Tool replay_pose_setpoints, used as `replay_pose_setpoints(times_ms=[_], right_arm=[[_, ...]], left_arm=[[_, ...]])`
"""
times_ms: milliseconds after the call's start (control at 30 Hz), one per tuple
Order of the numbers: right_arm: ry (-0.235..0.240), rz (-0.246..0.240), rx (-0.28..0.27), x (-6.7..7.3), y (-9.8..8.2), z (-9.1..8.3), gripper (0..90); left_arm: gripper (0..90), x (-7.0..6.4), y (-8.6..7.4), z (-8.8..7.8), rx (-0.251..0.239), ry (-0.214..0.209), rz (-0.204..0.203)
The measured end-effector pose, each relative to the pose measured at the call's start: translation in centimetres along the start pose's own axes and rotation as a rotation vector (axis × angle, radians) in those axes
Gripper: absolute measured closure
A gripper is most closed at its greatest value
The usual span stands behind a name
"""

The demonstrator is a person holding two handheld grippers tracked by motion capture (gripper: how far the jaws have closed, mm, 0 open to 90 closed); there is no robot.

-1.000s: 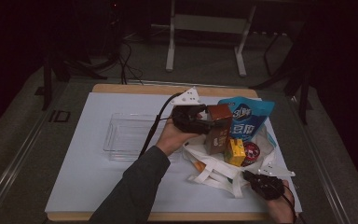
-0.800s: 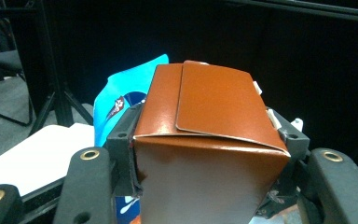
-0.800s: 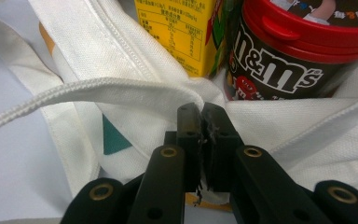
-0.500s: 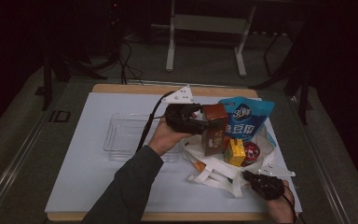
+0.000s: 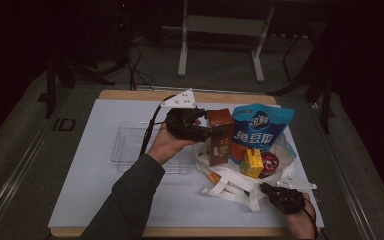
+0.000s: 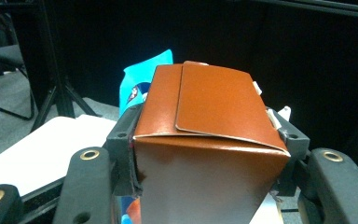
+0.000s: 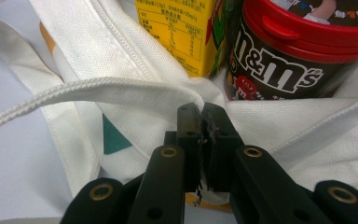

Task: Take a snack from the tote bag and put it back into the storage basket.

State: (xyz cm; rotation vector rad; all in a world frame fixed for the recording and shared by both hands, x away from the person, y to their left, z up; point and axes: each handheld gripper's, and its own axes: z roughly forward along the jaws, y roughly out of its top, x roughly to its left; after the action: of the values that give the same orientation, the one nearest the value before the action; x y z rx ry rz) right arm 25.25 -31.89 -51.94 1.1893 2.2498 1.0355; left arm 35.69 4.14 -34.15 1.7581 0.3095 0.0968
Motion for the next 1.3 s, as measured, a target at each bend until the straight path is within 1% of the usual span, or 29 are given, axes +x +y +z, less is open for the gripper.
replay_pose_setpoints(times_ms=[200, 367, 400, 433, 800, 1000, 1167, 1300], right_arm=[[-0.001, 0.0, 0.0, 0.0, 0.0, 0.0, 85.9], [0.0, 0.001, 0.0, 0.0, 0.0, 0.0, 85.9], [0.0, 0.001, 0.0, 0.0, 0.0, 0.0, 85.9], [0.0, 0.002, 0.0, 0.0, 0.0, 0.0, 85.9], [0.001, -0.001, 0.0, 0.0, 0.0, 0.0, 85.9], [0.001, -0.001, 0.001, 0.0, 0.0, 0.0, 85.9], [0.0, -0.001, 0.001, 0.0, 0.0, 0.0, 85.9], [0.001, -0.002, 0.001, 0.0, 0.0, 0.0, 85.9]], left_arm=[[42.3, 0.4, -0.2, -1.2, 0.0, 0.017, 0.0], [42.2, 0.7, -0.4, -2.3, -0.01, 0.029, -0.003], [42.2, 0.7, -0.4, -2.3, -0.01, 0.029, -0.003], [42.2, 0.9, -0.4, -2.8, -0.012, 0.034, -0.002], [42.3, 1.5, -1.0, -5.1, -0.023, 0.076, 0.001], [42.3, 1.7, -1.3, -6.1, -0.016, 0.09, 0.006], [42.2, 2.0, -1.5, -7.2, -0.026, 0.106, 0.012], [42.3, 2.3, -1.8, -8.0, -0.035, 0.122, 0.006]])
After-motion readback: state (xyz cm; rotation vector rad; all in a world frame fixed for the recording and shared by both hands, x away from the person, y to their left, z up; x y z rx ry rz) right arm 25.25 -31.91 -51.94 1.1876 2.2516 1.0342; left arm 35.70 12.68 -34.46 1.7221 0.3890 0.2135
